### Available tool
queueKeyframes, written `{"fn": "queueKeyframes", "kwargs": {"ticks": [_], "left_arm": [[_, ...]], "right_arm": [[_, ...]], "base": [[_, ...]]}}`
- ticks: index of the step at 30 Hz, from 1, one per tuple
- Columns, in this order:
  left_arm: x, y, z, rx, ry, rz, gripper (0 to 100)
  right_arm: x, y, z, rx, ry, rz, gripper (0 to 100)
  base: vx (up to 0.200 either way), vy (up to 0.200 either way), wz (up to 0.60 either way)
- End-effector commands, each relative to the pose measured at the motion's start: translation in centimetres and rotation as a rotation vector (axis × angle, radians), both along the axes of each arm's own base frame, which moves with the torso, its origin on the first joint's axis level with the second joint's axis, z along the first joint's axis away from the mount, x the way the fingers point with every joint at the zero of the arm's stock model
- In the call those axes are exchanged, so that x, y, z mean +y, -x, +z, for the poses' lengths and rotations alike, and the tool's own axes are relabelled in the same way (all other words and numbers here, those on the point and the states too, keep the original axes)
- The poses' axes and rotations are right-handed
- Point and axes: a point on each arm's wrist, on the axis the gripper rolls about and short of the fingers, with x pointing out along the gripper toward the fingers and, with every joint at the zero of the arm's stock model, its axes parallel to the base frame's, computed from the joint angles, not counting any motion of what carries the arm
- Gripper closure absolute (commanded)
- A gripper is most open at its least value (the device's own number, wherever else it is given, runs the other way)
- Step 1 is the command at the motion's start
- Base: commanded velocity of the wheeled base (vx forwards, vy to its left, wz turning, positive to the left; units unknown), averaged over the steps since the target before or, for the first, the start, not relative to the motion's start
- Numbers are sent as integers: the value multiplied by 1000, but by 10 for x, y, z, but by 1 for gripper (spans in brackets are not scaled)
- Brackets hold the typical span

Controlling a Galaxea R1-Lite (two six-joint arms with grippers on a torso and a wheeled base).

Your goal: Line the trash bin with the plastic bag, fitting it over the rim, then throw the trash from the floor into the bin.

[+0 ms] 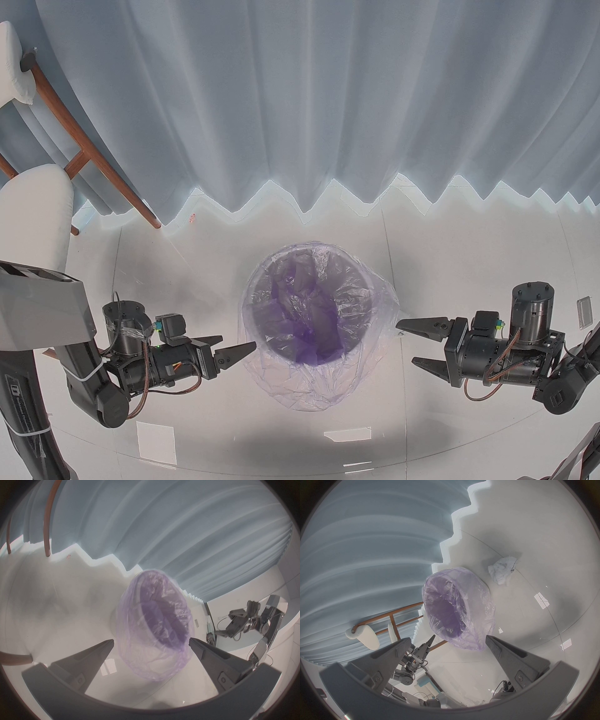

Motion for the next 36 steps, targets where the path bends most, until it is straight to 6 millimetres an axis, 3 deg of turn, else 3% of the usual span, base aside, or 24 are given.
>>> {"fn": "queueKeyframes", "kwargs": {"ticks": [1,5,8,17,27,28,36], "left_arm": [[2,1,-24,68,-38,1,0],[12,3,-39,85,-98,6,0],[11,-9,-53,52,-130,18,0],[6,-33,-64,-16,-106,54,0],[-1,-36,-71,-9,-99,40,0],[-1,-36,-71,-9,-99,40,100],[3,-47,-78,-12,-94,74,100]], "right_arm": [[1,-2,-5,15,9,1,0],[1,-2,-6,14,15,4,0],[1,-2,-6,12,19,6,0],[2,-2,-8,18,21,9,0],[2,-2,-9,22,23,10,0],[2,-2,-9,24,23,10,0],[2,-2,-13,16,21,10,0]], "base": [[0,0,0],[0,0,0],[0,0,0],[0,0,0],[0,0,0],[0,0,0],[0,0,0]]}}
